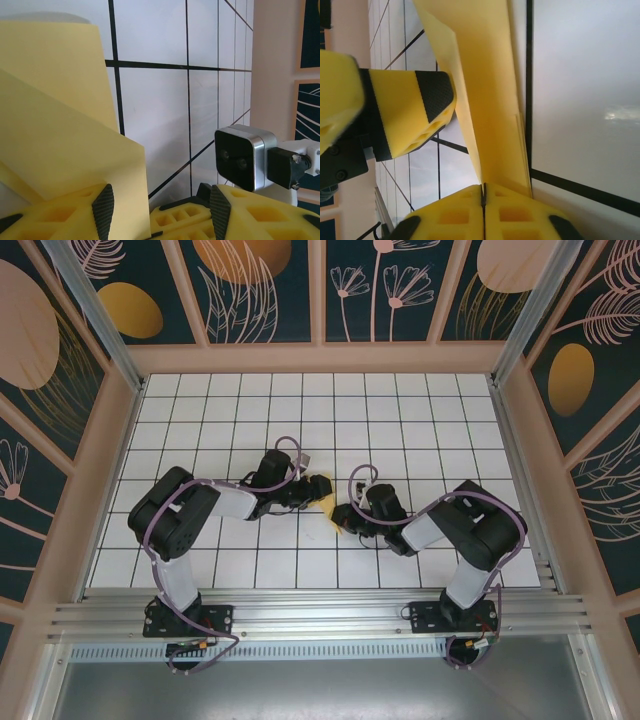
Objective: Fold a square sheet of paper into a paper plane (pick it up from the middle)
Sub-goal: Fold the wing for the fifth time at the center of the table.
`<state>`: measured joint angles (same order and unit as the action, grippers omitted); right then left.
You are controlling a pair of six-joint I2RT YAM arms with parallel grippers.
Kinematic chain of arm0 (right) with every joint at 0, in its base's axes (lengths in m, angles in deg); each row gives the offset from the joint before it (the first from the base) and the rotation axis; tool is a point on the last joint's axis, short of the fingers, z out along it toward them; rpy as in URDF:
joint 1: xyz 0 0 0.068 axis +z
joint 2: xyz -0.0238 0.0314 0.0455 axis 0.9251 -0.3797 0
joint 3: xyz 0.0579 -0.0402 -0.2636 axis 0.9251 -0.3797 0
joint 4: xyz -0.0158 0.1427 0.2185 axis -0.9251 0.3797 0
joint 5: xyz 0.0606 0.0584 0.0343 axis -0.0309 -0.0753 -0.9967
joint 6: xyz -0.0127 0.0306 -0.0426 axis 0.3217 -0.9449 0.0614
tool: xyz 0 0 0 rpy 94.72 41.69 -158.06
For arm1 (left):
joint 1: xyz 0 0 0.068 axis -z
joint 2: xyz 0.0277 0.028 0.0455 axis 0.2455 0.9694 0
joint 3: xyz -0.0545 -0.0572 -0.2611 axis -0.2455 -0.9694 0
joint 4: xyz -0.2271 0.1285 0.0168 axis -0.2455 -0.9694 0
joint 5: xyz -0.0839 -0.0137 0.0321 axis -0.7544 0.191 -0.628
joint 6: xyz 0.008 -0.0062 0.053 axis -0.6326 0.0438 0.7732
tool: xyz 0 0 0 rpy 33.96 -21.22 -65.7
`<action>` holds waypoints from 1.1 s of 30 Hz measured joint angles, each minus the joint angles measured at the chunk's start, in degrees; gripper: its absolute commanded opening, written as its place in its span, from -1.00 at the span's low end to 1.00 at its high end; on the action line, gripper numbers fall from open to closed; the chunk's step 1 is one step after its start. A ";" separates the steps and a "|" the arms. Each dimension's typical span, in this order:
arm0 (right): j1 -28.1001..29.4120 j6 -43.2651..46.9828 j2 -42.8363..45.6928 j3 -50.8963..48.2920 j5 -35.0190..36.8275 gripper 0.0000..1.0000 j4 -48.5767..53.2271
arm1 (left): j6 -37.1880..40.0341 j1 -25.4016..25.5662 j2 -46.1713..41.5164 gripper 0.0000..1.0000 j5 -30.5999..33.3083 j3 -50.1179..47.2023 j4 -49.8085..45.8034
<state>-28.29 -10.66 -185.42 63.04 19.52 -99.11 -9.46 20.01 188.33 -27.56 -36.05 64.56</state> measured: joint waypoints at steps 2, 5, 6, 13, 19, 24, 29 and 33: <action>0.00 -0.57 0.00 0.00 0.13 -0.96 0.17 | 0.15 -0.02 0.00 0.15 0.00 0.04 0.00; -0.09 -1.84 0.00 0.00 0.15 -1.00 0.15 | 0.39 -0.02 0.00 0.16 0.00 0.20 -0.07; -0.13 -2.38 0.00 -0.02 0.17 -1.00 0.15 | 0.59 0.00 0.00 0.18 0.00 0.31 -0.20; -1.44 -6.36 -0.02 -0.42 -1.27 -1.00 0.04 | 1.22 -0.02 -1.07 0.24 -0.02 0.63 -1.33; -2.34 -8.57 -0.13 -0.42 -2.62 -1.00 0.22 | 1.42 -0.02 -2.93 0.25 -1.73 0.61 -0.15; -2.89 -9.97 -0.66 -0.42 -3.65 -1.00 -0.42 | 1.40 0.00 -2.56 0.25 -3.50 0.61 1.07; -3.08 -10.78 -0.83 -0.44 -3.98 -1.00 -0.66 | 1.36 0.33 0.04 0.25 -5.20 0.63 3.34; -3.10 -10.80 -0.87 -0.46 -4.07 -0.96 -0.81 | 1.36 0.63 2.19 0.25 -5.81 1.38 3.50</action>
<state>-31.39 -21.46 -186.30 62.58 15.46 -99.92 -8.10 20.64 190.52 -33.38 -34.67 68.06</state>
